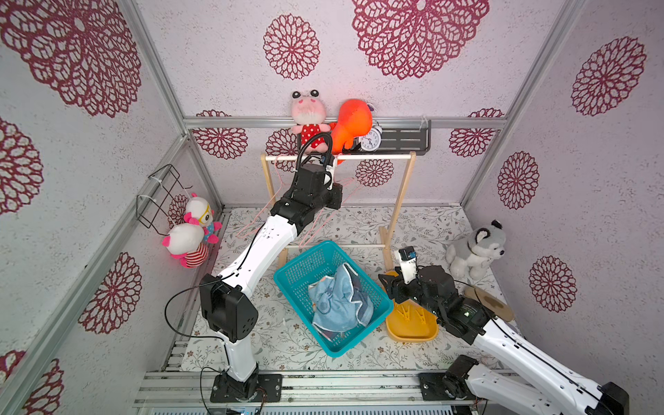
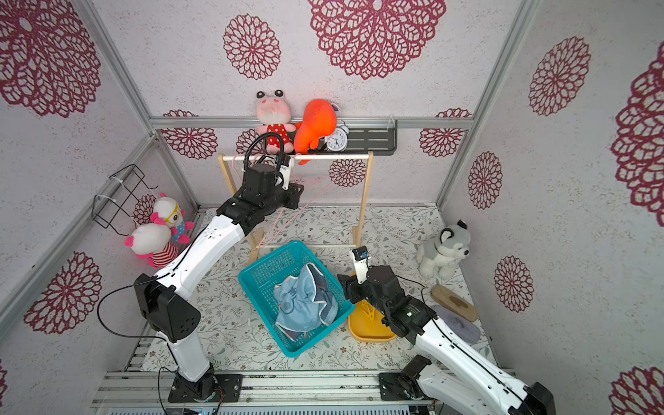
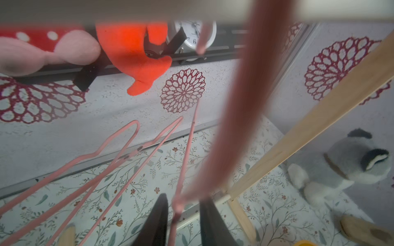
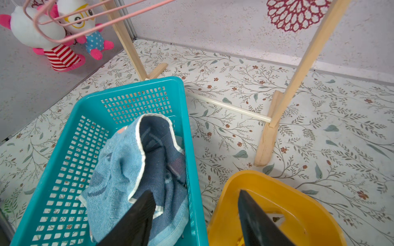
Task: Remove the clothespins securing towels to the hanger
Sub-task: Place the hanger at the clothesline, then reset both arms
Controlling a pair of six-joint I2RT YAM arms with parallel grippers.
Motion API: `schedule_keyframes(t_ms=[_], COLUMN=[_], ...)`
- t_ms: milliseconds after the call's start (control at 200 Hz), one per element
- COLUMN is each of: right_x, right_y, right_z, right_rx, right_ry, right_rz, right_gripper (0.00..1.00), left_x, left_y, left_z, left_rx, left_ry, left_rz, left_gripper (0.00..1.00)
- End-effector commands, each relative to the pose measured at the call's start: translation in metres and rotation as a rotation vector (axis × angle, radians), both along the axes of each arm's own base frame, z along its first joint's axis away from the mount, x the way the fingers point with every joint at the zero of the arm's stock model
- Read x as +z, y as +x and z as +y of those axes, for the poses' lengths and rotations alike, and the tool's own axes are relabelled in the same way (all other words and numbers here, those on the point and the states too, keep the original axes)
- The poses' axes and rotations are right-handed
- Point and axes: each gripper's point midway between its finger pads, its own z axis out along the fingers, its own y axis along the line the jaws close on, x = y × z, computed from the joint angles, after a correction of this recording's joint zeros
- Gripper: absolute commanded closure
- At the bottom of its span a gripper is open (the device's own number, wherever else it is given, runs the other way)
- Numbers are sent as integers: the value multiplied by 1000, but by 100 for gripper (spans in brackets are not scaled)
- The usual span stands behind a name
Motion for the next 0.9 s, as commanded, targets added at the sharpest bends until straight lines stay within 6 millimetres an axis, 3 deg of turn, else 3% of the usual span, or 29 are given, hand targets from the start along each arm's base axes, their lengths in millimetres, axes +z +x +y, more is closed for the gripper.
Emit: schedule_keyframes(t_ms=[0, 65, 125, 285, 400, 515, 595, 705, 785, 815, 896], right_x=[13, 16, 21, 25, 27, 29, 23, 12, 0, -4, -16], right_y=[9, 14, 19, 33, 36, 30, 26, 21, 19, 18, 15], right_z=[-14, -24, -36, -86, -127, -160, -169, -184, -190, -192, -202], right_rx=[-85, -133, -192, -433, -637, -793, -820, -883, -904, -912, -960], right_ry=[24, 16, 7, -73, -123, -133, -140, -145, -180, -194, -218], right_rz=[-32, -48, -70, -125, -193, -277, -335, -376, -406, -419, -440], right_gripper=[36, 35, 35, 35, 35, 34, 32, 27, 16, 3, 1], left_x=[48, 53, 58, 72, 73, 64, 44, -4, -36, -45, -68], left_y=[-17, -23, -31, -60, -85, -112, -133, -158, -172, -177, -184], left_z=[6, 9, 14, 37, 68, 117, 156, 203, 229, 238, 262], left_rx=[6, 9, 15, 63, 143, 317, 461, 655, 767, 810, 897], left_ry=[-41, -35, -29, -20, 6, 25, 27, 70, 129, 138, 141], left_rz=[-112, -127, -142, -201, -225, -271, -304, -295, -290, -294, -299], left_gripper=[53, 44, 27, 1, 2, 2, 2, 2, 2, 2, 2])
